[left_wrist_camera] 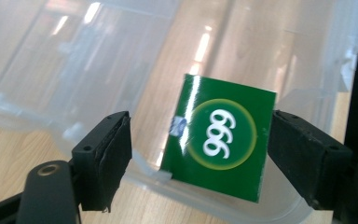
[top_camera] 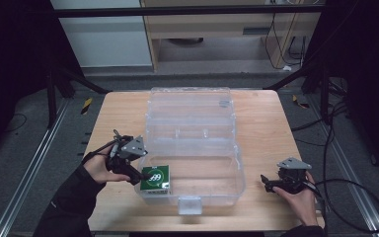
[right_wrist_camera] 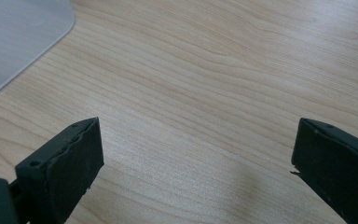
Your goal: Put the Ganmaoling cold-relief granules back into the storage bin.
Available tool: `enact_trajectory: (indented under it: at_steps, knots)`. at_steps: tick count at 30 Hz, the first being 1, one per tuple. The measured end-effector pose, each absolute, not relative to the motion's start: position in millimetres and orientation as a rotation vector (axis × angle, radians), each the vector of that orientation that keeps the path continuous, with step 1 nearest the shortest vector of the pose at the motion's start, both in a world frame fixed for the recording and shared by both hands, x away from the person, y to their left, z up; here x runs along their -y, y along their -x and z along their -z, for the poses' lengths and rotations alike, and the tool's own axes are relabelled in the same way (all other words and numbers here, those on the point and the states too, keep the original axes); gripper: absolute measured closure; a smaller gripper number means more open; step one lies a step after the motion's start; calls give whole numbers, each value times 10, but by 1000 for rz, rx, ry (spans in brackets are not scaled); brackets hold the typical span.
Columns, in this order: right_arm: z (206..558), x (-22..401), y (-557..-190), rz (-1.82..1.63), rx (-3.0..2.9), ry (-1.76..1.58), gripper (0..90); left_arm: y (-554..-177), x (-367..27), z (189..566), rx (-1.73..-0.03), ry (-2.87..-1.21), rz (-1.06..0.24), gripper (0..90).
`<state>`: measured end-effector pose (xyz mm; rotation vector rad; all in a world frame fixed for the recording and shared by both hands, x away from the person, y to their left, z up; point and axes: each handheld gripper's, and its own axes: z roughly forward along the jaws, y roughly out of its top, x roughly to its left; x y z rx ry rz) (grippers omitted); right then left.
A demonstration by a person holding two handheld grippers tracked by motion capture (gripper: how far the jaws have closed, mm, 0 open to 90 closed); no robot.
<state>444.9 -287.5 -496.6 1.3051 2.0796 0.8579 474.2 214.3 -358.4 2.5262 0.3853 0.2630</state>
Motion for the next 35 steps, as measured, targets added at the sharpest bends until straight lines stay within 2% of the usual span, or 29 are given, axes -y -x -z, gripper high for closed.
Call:
enact_trajectory:
  at_steps: [14, 26, 35]
  knots:
    - [4965, 2880, -4447, -863, -2071, -1315, 25, -4655, -2816, 3909, -776, -2293, -342, 213]
    - [4967, 2884, -4444, -867, -2067, -1325, 25, -4649, -3123, 4319, -1060, -2096, -432, 203]
    - [4965, 2889, -4445, -866, -2065, -1335, 23, -4656, -3262, 4486, -1192, -2016, -547, 190]
